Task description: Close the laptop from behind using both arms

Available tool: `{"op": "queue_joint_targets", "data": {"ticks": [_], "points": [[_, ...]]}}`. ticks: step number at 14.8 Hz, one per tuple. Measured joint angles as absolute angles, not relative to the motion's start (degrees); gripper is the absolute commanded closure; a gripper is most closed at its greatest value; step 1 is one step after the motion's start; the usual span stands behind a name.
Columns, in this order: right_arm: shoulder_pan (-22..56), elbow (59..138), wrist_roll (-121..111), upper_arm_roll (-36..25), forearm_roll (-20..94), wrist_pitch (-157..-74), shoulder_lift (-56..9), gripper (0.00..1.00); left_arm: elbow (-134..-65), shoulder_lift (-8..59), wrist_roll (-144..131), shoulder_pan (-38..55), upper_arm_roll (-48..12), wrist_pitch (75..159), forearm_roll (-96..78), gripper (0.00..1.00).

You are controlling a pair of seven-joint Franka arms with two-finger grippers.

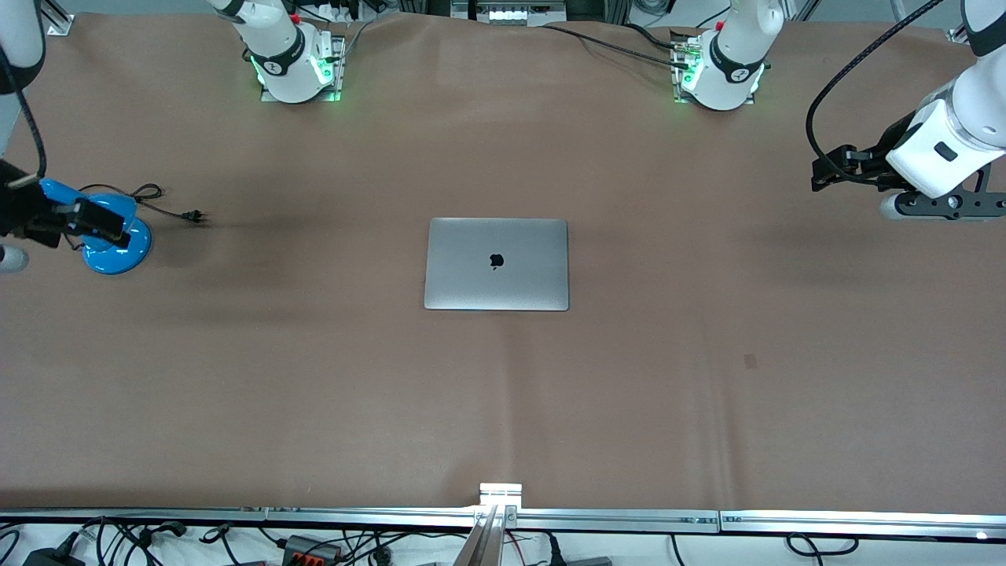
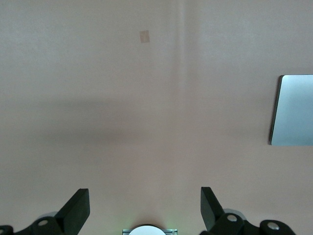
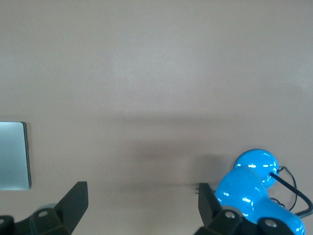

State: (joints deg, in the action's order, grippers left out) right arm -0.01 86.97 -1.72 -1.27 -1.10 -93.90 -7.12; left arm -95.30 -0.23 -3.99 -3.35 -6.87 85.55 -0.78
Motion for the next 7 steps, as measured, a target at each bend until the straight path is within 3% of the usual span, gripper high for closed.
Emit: {"op": "queue_joint_targets", "data": {"ticks": [7], "points": [[0.0,98.3,-1.9,-1.1,-1.2,-95.1,2.5,0.0,-95.2,-0.2,-4.0,-3.3,-6.9,85.3,-0.8,0.0]]}}
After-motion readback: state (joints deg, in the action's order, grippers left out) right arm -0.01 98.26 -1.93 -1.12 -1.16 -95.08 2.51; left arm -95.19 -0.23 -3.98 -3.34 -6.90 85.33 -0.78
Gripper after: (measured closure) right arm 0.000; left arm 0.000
